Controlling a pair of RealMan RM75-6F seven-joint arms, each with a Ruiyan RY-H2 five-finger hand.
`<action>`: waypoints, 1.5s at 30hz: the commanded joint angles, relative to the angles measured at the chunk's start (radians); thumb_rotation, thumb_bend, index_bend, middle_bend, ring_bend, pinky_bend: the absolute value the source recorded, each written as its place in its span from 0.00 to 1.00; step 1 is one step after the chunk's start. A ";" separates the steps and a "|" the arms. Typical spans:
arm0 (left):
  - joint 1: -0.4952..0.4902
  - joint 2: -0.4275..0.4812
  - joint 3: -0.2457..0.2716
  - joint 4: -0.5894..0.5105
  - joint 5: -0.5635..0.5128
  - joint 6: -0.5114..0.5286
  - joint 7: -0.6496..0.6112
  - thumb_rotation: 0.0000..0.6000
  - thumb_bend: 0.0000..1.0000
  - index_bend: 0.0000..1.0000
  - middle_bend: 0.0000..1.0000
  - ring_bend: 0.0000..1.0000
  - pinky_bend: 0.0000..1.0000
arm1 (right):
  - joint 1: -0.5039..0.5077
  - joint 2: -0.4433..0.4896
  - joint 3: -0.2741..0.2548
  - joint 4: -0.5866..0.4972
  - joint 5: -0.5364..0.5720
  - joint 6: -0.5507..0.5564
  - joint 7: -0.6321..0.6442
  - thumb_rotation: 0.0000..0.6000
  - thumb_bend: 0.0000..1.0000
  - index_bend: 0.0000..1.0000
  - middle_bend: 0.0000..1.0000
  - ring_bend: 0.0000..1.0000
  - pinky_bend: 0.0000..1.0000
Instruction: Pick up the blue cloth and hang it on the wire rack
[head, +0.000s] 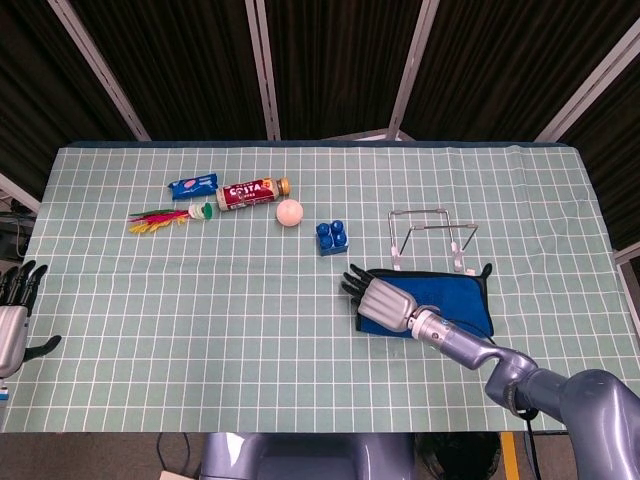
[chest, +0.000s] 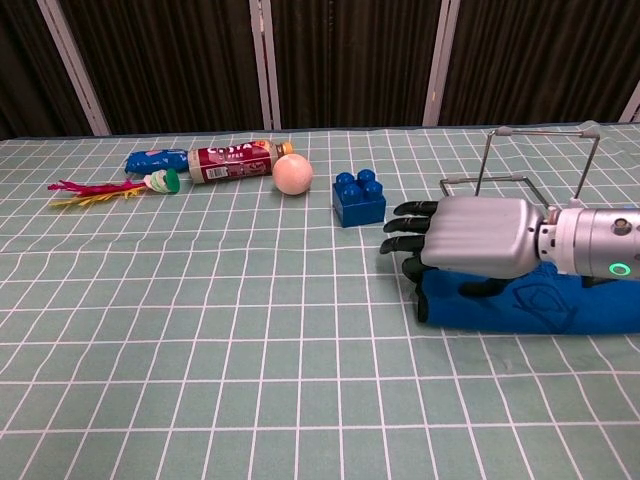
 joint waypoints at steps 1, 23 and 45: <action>0.000 0.000 0.000 0.000 0.000 0.000 0.000 1.00 0.00 0.00 0.00 0.00 0.00 | -0.003 0.002 -0.007 0.011 -0.008 0.012 0.012 1.00 0.24 0.35 0.07 0.00 0.00; -0.002 0.000 0.002 -0.003 0.002 -0.001 0.003 1.00 0.00 0.00 0.00 0.00 0.00 | -0.016 0.005 -0.033 0.055 -0.031 0.049 0.068 1.00 0.30 0.50 0.07 0.00 0.00; 0.004 0.013 0.010 -0.020 0.027 0.012 -0.020 1.00 0.00 0.00 0.00 0.00 0.00 | -0.074 0.081 -0.001 -0.026 -0.001 0.192 0.186 1.00 0.34 0.70 0.07 0.00 0.00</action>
